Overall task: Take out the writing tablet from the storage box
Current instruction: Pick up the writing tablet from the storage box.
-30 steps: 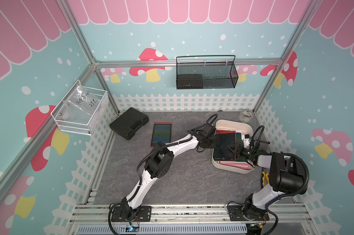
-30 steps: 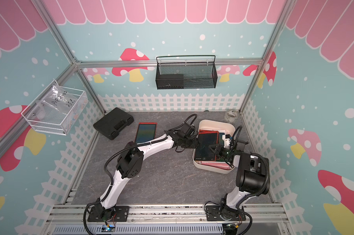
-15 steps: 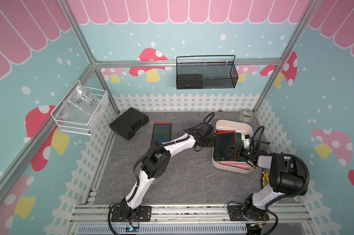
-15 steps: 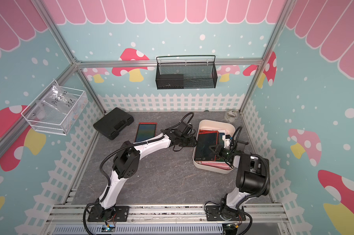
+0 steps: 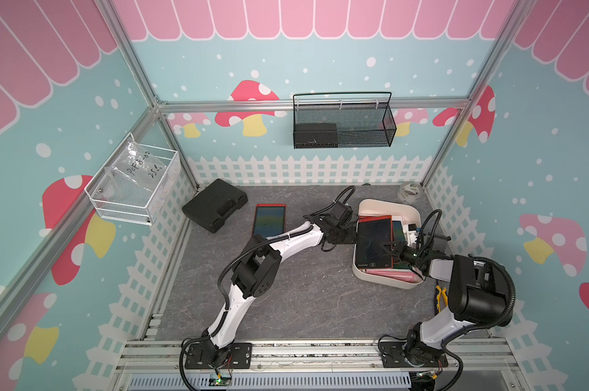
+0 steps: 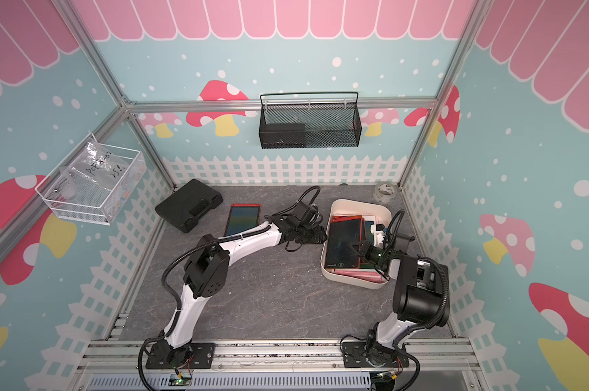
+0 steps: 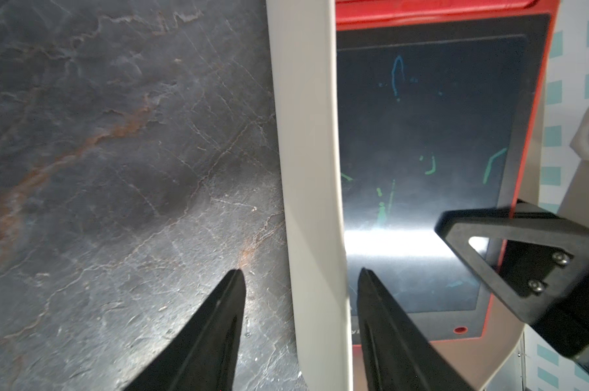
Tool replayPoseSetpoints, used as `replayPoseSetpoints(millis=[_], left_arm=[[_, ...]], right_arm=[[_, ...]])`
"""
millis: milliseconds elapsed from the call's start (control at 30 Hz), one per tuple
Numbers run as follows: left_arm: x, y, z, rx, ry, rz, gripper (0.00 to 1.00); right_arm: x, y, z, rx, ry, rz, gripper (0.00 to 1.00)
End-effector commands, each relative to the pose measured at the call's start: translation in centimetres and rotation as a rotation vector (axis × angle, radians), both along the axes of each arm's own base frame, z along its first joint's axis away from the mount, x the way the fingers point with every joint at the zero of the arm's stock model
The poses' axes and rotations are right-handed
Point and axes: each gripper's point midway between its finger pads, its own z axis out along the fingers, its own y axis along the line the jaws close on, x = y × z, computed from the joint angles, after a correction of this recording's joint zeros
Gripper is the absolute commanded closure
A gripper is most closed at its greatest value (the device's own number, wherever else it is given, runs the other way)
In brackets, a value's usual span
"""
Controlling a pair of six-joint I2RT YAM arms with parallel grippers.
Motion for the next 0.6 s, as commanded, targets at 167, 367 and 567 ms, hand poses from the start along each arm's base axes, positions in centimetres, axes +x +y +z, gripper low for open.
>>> replayPoseSetpoints(millis=[167,367,567], left_arm=[[0.3,1.2,3.1,-0.025,-0.051,0.0,0.45],[0.3,1.9,3.9,-0.03,-0.066,0.013,0.45],[0.3,2.8,4.7,-0.042,-0.078,0.023,0.45]], right_arm=[[0.5,-0.5,2.6,0.025,-0.087,0.012,0.94],[0.5,-0.6,4.3,0.049,-0.124,0.021,0.95],[0.7,-1.1,5.9,0.054,-0.155,0.011,0.94]])
